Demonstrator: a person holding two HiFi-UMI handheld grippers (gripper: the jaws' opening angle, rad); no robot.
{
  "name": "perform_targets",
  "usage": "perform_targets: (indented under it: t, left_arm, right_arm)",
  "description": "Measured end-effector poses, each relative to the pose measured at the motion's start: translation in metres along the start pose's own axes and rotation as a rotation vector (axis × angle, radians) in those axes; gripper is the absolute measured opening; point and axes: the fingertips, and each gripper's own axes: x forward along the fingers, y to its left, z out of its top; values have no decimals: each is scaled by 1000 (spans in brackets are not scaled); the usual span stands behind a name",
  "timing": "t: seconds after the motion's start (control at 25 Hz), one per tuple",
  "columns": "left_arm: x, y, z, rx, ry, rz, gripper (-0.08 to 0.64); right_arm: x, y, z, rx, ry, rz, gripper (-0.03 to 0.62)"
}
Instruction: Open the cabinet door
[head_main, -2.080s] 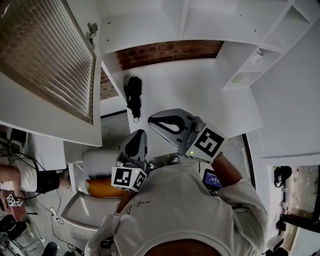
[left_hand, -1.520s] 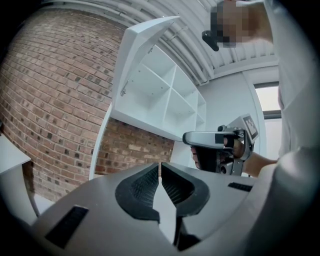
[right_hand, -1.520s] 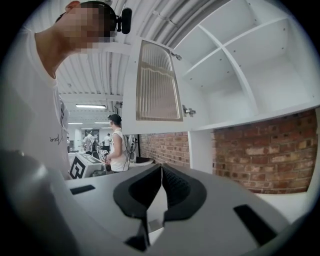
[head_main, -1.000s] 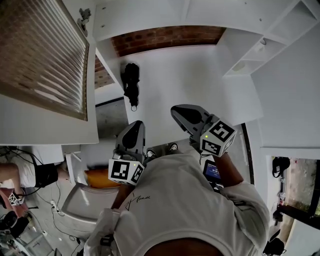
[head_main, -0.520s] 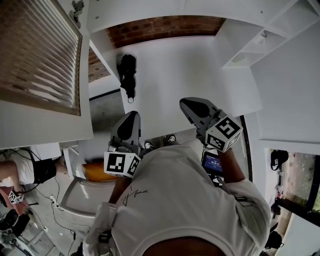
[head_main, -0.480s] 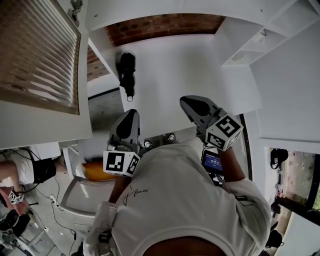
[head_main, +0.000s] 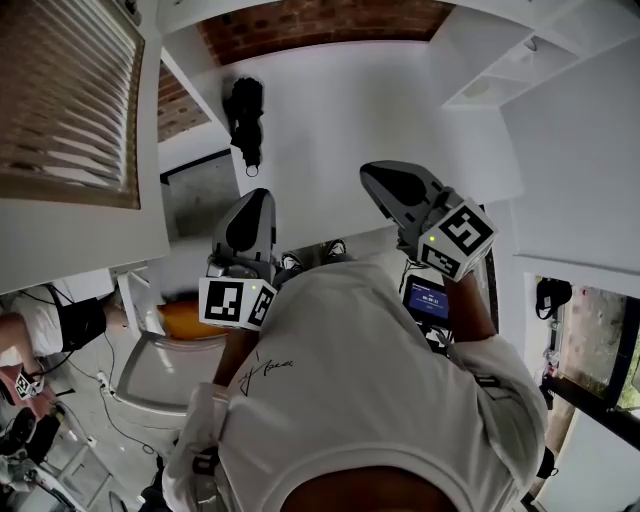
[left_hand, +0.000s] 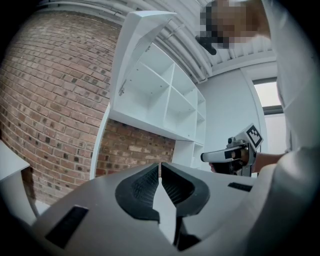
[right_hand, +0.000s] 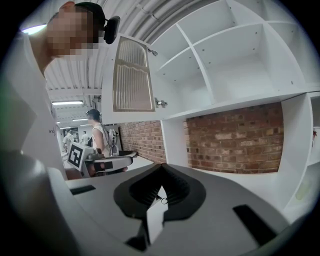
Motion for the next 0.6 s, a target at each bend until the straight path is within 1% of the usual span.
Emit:
perform_targets:
  t: [0.24,0.6]
  left_arm:
    - [0,0,0,0,-4,2,28]
    - [0,-4,0,0,-2,-3,28]
  right_arm:
    - [1,4,4,-28,-5,32,25]
    - [1,2,4,-30,-6,27,25]
